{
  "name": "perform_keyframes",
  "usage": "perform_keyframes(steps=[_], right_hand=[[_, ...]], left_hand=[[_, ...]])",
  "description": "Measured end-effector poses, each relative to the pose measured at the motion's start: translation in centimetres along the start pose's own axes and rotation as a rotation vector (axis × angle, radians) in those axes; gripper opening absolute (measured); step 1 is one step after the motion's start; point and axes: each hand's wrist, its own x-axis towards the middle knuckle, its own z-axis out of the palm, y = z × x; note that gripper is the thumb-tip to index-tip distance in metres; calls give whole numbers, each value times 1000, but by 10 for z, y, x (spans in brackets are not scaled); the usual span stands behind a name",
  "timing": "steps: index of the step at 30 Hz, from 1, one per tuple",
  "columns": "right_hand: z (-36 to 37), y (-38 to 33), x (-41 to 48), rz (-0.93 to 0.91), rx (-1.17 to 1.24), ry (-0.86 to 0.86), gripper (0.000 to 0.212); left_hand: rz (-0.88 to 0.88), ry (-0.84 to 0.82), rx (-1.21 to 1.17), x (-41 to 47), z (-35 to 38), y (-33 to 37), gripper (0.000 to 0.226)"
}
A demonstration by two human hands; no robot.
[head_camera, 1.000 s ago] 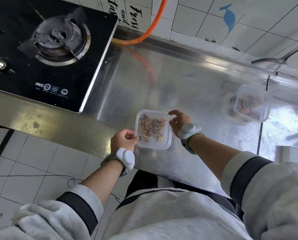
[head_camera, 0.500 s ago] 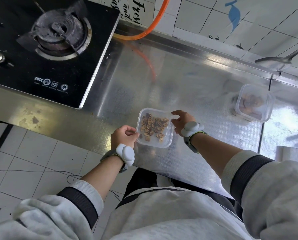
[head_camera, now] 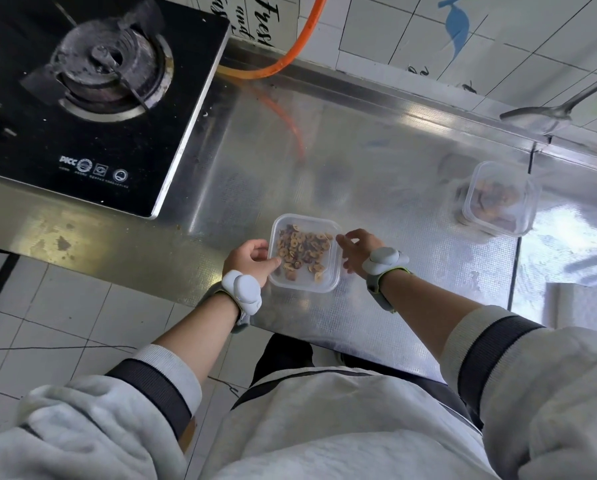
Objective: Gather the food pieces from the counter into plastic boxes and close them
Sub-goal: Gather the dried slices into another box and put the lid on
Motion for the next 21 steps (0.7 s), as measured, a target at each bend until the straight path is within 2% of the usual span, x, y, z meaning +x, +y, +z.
perform_keyframes(steps=[3,5,7,10,12,16,21], right_hand=[[4,5,-16,48,132,-91,47],[2,10,-20,38,133,-87,43],[-2,11,-19,11,94,-47,43],[-26,15,-8,-6,80,36,56],[-49,20,3,-21,110,105,56],[-95,28,31,-25,154,200,63],[-128,30,59,-48,256,256,71]], left_hand=[[12,15,-32,1,5,9,37],[30,9,-25,2,11,18,34],[34,-2,-51,4,15,27,35],[25,-32,-91,18,27,47,37],[34,-70,-90,28,43,68,28],[73,-106,-67,53,86,119,41],[116,-95,-57,89,123,149,49]])
